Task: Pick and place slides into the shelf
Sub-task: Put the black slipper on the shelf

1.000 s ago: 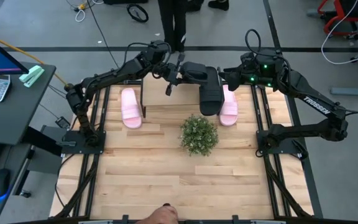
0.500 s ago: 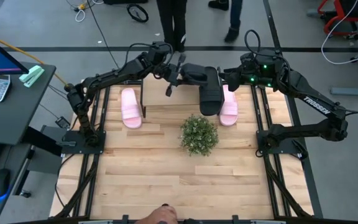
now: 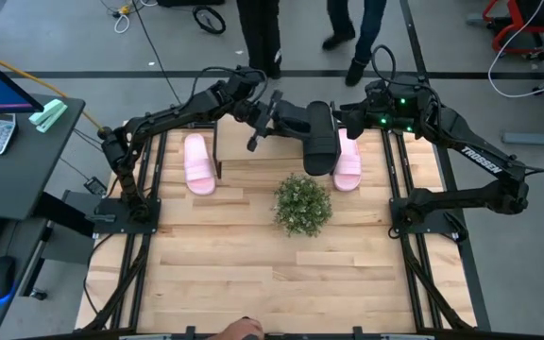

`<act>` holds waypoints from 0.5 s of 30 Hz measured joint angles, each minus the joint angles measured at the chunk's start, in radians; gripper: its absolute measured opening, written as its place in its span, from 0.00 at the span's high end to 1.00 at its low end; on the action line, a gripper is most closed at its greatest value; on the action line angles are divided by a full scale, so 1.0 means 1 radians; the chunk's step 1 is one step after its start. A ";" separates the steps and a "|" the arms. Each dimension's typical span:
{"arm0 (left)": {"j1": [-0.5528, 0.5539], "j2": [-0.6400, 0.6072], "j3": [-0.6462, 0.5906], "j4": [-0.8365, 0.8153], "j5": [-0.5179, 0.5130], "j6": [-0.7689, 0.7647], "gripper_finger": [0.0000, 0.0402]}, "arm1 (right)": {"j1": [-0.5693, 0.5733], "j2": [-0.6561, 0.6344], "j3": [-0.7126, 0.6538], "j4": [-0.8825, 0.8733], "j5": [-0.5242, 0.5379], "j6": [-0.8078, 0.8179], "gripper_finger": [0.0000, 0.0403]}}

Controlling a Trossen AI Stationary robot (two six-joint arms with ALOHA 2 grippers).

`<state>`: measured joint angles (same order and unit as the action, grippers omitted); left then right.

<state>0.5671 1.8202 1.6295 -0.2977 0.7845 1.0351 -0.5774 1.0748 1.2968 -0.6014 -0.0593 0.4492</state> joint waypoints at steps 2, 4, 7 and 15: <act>0.000 0.000 0.000 -0.026 0.007 0.006 0.84 | 0.000 0.000 0.000 0.000 0.000 0.000 0.46; 0.000 0.000 0.000 -0.042 0.016 0.006 0.85 | 0.000 0.000 0.000 0.000 0.000 0.000 0.46; 0.000 0.000 0.000 -0.060 0.021 0.006 0.84 | 0.000 0.000 0.000 0.000 0.000 0.000 0.46; 0.000 0.000 0.000 -0.114 0.028 0.006 0.84 | 0.000 0.000 0.000 0.000 0.000 0.000 0.46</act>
<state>0.5671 1.8198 1.6299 -0.4116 0.8122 1.0406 -0.5774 1.0748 1.2968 -0.6014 -0.0593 0.4492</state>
